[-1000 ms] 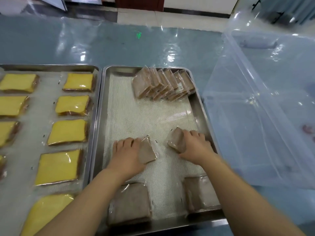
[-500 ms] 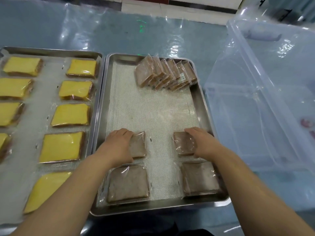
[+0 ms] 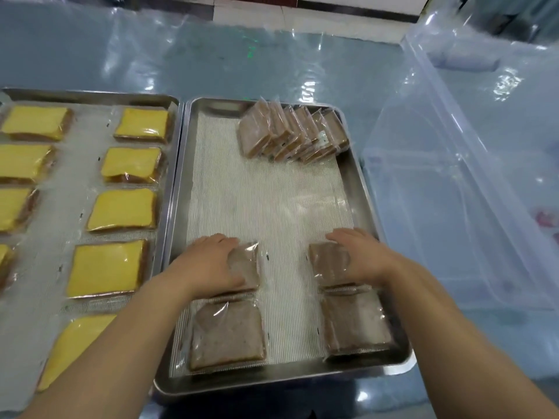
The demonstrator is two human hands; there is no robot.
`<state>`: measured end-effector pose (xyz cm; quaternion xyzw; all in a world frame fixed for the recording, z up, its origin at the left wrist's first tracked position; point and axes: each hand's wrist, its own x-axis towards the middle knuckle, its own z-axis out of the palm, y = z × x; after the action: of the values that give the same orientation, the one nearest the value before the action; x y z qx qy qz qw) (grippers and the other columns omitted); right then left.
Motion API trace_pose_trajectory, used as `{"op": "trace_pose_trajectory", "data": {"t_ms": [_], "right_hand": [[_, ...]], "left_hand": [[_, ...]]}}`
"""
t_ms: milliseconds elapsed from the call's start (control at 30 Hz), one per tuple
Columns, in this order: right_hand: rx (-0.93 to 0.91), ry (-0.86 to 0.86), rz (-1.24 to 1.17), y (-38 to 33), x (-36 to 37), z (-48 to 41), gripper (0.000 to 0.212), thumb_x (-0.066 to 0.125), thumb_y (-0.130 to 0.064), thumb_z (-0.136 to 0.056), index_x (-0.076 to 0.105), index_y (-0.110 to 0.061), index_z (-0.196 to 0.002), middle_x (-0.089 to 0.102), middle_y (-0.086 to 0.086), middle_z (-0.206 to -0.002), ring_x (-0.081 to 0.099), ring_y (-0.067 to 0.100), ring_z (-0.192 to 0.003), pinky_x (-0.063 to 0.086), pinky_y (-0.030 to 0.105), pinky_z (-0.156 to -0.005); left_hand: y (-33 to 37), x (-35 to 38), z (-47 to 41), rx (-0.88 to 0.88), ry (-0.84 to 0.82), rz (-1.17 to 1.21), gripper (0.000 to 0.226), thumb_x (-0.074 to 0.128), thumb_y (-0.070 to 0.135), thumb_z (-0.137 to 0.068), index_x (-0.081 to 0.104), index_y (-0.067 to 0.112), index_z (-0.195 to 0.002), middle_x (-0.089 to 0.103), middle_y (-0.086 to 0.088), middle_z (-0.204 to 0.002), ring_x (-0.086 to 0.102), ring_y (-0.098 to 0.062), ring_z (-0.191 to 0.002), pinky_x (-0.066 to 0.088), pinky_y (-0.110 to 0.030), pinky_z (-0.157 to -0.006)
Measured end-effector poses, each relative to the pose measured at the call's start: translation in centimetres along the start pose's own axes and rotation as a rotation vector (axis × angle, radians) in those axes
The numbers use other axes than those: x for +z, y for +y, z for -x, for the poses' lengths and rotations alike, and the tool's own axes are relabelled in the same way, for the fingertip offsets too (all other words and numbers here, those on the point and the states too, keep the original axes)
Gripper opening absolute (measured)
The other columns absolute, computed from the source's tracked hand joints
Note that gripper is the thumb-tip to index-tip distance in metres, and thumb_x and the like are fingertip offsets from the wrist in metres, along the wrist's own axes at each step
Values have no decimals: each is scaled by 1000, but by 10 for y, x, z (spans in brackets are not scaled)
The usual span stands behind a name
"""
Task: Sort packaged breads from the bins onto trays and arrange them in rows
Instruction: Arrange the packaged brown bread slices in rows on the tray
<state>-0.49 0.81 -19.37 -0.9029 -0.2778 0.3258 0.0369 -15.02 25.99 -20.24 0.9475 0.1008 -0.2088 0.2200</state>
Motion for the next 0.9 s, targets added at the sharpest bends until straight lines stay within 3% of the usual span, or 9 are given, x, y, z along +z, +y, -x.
{"op": "trace_pose_trajectory", "data": {"t_ms": [133, 233, 400, 500, 600, 700, 900], "right_hand": [[46, 111, -153, -17, -30, -18, 68, 69, -28, -83, 37, -26, -143, 43, -2, -144, 50, 18, -119, 45, 31, -95], [56, 204, -209, -32, -56, -43, 57, 67, -33, -87, 45, -23, -138, 52, -1, -134, 56, 16, -104, 47, 26, -76], [70, 402, -244, -54, -96, -92, 43, 63, -34, -89, 54, -18, -128, 62, 0, -121, 60, 18, -102, 51, 34, -84], [50, 529, -287, -64, -113, -123, 29, 62, -29, -88, 60, -18, -115, 65, 2, -108, 60, 19, -92, 52, 36, -81], [52, 618, -223, -69, -124, -156, 37, 60, -36, -89, 59, -16, -120, 57, 8, -124, 53, 24, -112, 48, 40, -94], [50, 582, -131, -74, -131, -180, 41, 54, -42, -93, 57, -16, -125, 44, 10, -140, 29, 29, -136, 32, 43, -111], [8, 499, -125, -77, -124, -200, 36, 51, -45, -94, 65, -21, -117, 51, 3, -122, 39, 24, -119, 37, 37, -101]], "left_hand": [[-4, -19, -17, -20, 82, 83, 66, 59, 47, -86, 34, 26, -143, 41, 4, -143, 41, -15, -128, 37, -32, -105], [-6, -39, -40, -19, 109, 85, 58, 60, 48, -86, 43, 26, -137, 51, 7, -132, 50, -11, -116, 43, -30, -97], [-9, -75, -88, -46, 176, 105, 50, 60, 48, -86, 49, 27, -130, 57, 8, -123, 55, -10, -106, 47, -29, -89], [-10, -93, -119, -51, 231, 117, 49, 60, 48, -86, 49, 29, -130, 56, 10, -122, 56, -10, -105, 48, -30, -88], [-11, -105, -150, -20, 287, 119, 50, 60, 47, -86, 47, 29, -131, 52, 10, -127, 54, -9, -107, 45, -26, -86], [-8, -110, -177, 9, 327, 153, 57, 61, 45, -86, 41, 27, -136, 43, 7, -136, 50, -12, -116, 45, -30, -94], [-15, -93, -213, 10, 387, 170, 61, 65, 46, -82, 37, 32, -135, 39, 8, -134, 49, -13, -113, 47, -32, -93]]}}
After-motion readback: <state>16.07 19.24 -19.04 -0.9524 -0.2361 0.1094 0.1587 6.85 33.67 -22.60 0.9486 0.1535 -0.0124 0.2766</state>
